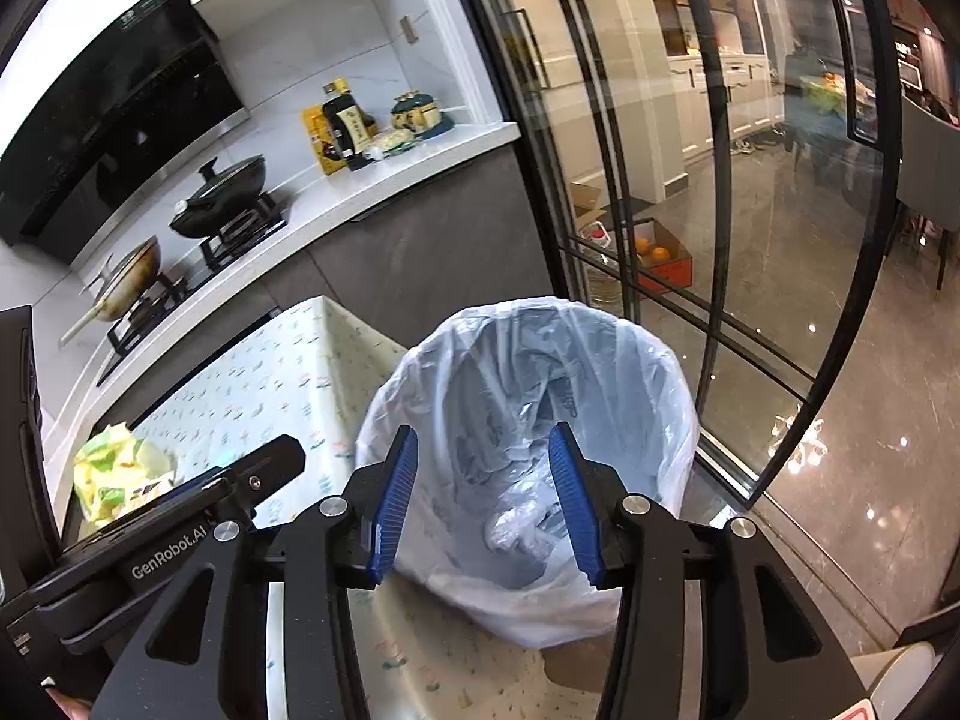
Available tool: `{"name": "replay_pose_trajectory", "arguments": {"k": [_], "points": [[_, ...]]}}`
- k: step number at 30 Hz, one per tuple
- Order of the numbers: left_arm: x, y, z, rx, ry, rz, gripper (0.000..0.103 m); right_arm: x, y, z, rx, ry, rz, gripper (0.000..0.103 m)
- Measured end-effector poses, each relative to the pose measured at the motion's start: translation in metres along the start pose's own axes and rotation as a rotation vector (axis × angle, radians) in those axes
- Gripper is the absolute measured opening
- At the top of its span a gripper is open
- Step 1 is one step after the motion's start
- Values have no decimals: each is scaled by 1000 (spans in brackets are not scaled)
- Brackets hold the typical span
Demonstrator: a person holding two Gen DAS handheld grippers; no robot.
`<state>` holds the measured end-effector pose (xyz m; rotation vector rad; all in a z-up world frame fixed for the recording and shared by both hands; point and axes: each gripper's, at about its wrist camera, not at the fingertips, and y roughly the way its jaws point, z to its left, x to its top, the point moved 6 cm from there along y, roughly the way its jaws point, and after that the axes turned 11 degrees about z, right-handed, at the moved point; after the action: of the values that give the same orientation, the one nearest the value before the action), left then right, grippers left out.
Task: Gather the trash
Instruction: 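Move both tools back over the table toward the remaining trash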
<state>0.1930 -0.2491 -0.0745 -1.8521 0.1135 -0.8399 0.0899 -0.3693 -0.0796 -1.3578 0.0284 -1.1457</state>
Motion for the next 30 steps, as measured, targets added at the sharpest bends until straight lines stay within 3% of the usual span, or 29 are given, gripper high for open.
{"name": "replay_pose_trajectory", "arguments": {"k": [8,11,14,30], "points": [[-17,-33,40,38,-68,-45,72,-18,-17,32,28,-43,-1,47],[-25,-45,55,74,-75,-60,81,-26,-23,49,36,-68,-4,51],[-36,-61,74,94,-97,-88,83,-34,-27,65,49,-90,-4,52],[-99,-121,199,201,-294,-129,89,-90,-40,161,108,-242,44,60]]}}
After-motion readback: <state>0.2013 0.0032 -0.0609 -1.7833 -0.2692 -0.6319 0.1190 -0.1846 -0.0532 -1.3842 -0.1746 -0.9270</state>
